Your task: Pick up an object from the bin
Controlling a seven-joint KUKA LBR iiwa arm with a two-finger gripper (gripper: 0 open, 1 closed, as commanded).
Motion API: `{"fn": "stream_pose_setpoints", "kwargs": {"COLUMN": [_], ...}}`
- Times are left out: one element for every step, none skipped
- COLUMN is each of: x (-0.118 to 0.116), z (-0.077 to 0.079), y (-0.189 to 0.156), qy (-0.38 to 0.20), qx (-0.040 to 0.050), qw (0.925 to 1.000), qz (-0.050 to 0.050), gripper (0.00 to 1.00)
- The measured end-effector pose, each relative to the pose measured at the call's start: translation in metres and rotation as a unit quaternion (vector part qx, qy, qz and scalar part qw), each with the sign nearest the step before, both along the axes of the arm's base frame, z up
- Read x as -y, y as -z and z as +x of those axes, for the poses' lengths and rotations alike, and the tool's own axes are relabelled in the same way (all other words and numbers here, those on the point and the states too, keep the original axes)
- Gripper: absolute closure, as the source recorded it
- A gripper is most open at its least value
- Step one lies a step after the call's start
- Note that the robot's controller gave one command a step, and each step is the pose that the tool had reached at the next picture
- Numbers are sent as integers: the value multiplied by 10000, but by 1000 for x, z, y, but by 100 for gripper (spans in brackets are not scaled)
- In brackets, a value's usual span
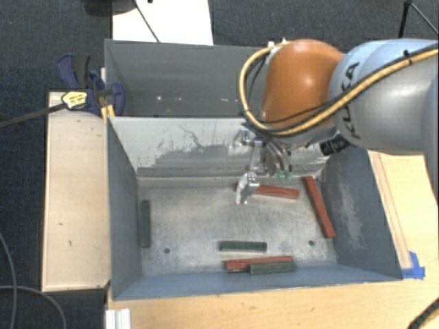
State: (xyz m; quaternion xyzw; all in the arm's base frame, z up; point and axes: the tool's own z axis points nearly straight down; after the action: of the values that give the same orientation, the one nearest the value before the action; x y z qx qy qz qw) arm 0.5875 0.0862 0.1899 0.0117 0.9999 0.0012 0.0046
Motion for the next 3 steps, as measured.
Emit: {"fn": "stream_pose_setpoints", "kwargs": {"x": [45,53,53], "z": [-19,-7,-7], "y": [43,111,111], "qy": [-204,29,30], "qx": [-39,-24,-24], "qw": [9998,10000,10000], "qz": [-7,-5,-5], "gripper": [0,100,100]}}
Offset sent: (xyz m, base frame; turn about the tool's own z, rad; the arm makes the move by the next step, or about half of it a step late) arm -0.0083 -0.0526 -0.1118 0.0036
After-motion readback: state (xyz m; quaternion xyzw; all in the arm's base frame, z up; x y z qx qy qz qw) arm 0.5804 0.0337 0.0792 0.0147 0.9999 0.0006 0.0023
